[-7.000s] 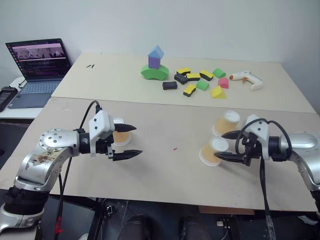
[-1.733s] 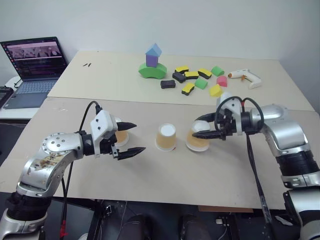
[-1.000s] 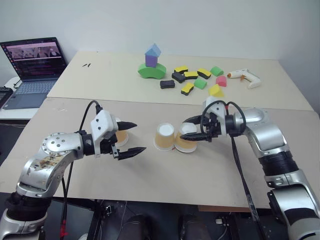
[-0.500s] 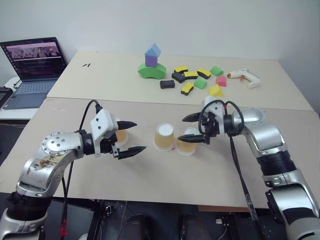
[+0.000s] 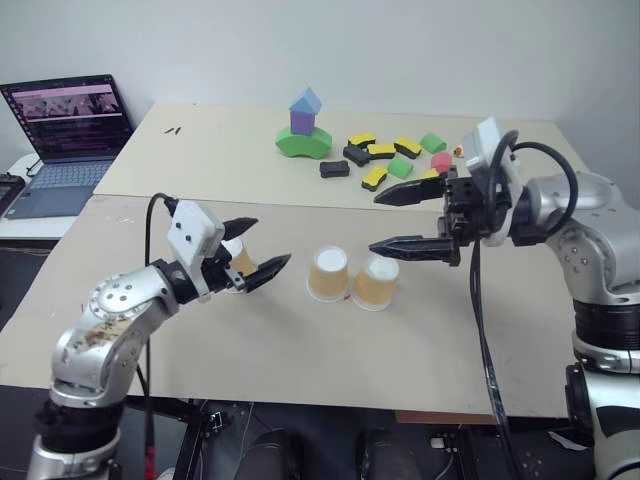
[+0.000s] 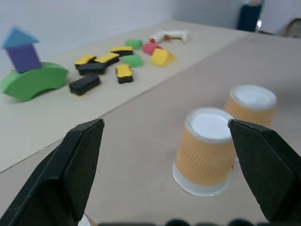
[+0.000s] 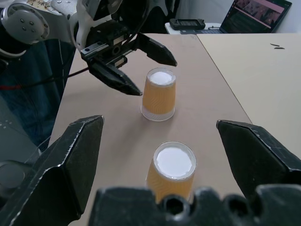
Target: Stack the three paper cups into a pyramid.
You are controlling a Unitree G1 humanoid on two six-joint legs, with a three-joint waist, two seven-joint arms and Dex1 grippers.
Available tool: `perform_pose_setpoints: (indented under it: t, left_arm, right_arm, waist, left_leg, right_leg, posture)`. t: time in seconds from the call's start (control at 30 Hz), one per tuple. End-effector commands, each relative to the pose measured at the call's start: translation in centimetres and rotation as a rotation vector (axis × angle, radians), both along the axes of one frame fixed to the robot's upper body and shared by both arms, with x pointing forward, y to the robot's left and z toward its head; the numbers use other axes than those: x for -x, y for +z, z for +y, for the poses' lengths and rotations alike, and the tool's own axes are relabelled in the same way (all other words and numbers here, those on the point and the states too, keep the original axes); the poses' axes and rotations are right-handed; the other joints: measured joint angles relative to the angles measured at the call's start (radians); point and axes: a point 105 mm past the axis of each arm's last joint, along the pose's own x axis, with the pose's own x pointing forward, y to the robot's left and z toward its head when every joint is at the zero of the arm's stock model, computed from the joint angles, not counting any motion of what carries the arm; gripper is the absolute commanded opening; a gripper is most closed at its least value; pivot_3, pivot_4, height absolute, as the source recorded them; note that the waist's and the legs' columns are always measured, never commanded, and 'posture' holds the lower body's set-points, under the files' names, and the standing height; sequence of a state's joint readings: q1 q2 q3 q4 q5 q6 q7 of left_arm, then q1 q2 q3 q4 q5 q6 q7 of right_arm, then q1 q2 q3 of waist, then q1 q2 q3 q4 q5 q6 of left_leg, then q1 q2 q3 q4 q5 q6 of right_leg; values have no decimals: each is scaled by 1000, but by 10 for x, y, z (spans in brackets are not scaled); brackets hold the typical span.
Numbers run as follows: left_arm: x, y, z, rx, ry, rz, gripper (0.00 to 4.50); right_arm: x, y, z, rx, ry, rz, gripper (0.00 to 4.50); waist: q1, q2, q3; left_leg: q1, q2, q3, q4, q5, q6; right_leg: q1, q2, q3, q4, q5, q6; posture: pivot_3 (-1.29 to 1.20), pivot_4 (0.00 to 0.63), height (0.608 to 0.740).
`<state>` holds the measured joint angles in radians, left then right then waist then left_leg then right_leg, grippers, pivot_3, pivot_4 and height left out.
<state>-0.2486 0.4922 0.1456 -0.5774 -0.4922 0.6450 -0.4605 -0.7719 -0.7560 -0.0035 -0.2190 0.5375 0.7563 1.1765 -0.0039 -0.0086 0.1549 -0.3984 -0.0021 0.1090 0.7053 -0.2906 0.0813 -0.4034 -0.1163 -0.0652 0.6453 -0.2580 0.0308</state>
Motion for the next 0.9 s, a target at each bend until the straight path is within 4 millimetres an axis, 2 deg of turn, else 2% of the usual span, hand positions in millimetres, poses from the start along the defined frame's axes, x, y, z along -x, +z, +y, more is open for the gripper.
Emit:
perform_pose_setpoints:
  t: [0.03, 0.1, 0.2, 0.3, 0.47, 0.67, 0.9]
  left_arm:
    - [10, 12, 0, -1, 187, -123, 4500]
    - [10, 7, 8, -39, 331, -162, 4500]
    - [14, -23, 42, -113, 618, -123, 4500]
    - [25, -51, 55, -98, 730, -21, 4500]
    - [25, -69, 56, -74, 741, 44, 4500]
    - [10, -74, 37, -58, 584, 69, 4500]
    - [-14, -55, 32, -38, 518, 13, 4500]
  right_arm:
    - [-5, -4, -7, 32, -68, -45, 4466]
    - [-7, -6, -10, 30, -82, -45, 4466]
    - [-8, -2, -13, 15, -97, -51, 4466]
    - [-8, 1, -18, 6, -110, -51, 4466]
    - [-9, 3, -21, -6, -124, -50, 4466]
    - [-12, 3, -24, -20, -151, -51, 4466]
    - [-11, 4, -27, -27, -178, -61, 4466]
  waist:
    - [3, -2, 1]
    - [7, -2, 1]
    - [5, -1, 0]
    - [8, -2, 1]
    - [22, -2, 1]
    - [16, -2, 1]
    - [16, -2, 1]
  left_leg:
    - [0, 0, 0, 0, 0, 0]
    - [0, 0, 1, 0, 0, 0]
    - [0, 0, 1, 0, 0, 0]
    - [1, 0, 1, -1, 0, 0]
    - [0, -1, -1, 0, -1, 0]
    - [0, -1, -1, 0, -1, 0]
    - [-1, -1, -1, 0, -1, 1]
  right_leg:
    - [0, 0, 0, 0, 0, 0]
    - [-1, 1, 0, 1, 0, 0]
    - [-1, 2, 1, 0, 0, 0]
    - [-1, 0, 2, -3, 0, 0]
    - [-1, -8, 1, -5, 0, 0]
    - [-1, -8, 3, -5, 1, -2]
    - [-1, -7, 0, -5, 1, -2]
  posture:
    - [0, 150, 740]
    - [0, 150, 740]
    - [0, 150, 740]
    - [0, 150, 740]
    - [0, 150, 740]
    - [0, 150, 740]
    - [0, 150, 740]
